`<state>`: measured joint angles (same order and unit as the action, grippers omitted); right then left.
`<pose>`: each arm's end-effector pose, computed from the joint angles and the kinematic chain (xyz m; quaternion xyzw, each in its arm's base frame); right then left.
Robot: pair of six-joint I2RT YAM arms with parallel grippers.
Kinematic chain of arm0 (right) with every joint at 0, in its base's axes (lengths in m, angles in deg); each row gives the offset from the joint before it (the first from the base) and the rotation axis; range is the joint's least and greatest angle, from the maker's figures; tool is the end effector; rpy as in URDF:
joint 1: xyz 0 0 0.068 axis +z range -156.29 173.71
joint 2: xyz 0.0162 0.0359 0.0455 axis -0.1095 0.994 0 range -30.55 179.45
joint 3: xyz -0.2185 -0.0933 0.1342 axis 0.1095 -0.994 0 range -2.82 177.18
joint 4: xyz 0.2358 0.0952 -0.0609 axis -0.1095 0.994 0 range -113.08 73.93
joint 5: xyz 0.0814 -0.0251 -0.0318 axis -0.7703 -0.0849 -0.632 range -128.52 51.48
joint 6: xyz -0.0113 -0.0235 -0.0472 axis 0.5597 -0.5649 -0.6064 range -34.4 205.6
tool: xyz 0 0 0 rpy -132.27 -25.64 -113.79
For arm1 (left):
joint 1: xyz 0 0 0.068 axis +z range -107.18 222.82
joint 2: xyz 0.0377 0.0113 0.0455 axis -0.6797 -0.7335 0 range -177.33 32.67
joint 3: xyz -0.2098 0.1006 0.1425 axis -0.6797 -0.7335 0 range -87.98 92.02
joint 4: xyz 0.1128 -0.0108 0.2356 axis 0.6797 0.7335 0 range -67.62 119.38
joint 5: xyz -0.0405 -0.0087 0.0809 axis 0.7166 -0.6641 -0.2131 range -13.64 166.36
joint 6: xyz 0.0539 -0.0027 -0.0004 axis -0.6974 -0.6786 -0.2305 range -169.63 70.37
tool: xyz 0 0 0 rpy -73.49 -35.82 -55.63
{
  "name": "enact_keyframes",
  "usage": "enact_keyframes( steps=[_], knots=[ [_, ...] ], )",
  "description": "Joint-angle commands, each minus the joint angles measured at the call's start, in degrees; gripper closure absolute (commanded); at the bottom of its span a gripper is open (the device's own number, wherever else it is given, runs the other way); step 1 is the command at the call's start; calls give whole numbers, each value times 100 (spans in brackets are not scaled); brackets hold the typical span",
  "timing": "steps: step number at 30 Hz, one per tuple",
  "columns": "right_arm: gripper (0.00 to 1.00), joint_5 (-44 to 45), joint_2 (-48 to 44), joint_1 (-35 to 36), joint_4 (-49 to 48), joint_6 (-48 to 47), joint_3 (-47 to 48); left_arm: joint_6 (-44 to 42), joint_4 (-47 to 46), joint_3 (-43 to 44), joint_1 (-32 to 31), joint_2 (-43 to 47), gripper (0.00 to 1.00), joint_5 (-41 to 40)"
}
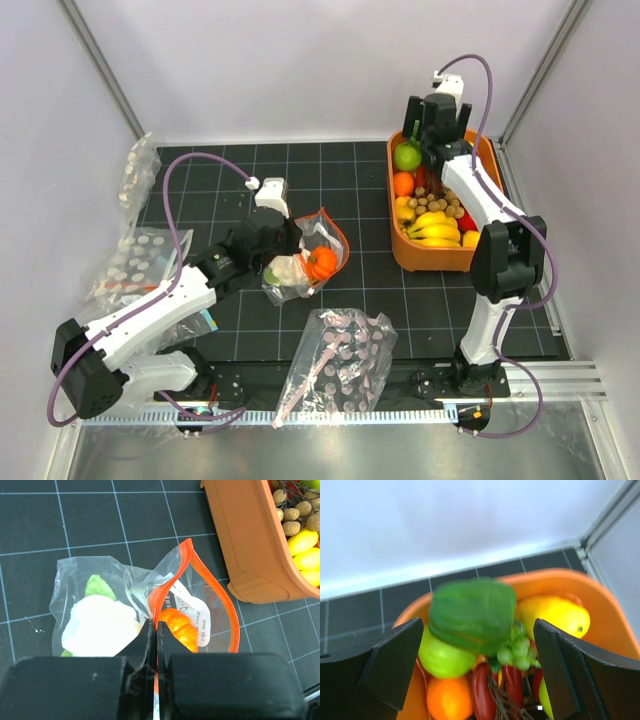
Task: Place the food in the zip-top bag and seal the zipper
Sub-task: Pick up the fake vegetable from the bin.
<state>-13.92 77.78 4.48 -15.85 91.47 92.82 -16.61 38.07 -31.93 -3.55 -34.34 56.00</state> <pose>0.4500 0.0706 0.3326 0.0880 0.8044 -0.0914 0.5804 0.1916 -0.1831 0.3207 0.0052 0.8428 -0.2144 0.4937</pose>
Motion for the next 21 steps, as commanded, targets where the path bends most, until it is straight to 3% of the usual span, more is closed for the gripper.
enact_keyframes(
  steps=[1, 9, 21],
  knots=[
    [0, -43, 152, -13, -11, -244, 796, 30, -232, 125, 31, 65, 100, -38],
    [0, -105, 1250, -22, 701, 54, 1721, 38, -224, 134, 31, 108, 100, -20],
    [0, 405, 1120, -83, 570, 327, 835, 38, -197, 143, 31, 135, 100, -21]
  ],
)
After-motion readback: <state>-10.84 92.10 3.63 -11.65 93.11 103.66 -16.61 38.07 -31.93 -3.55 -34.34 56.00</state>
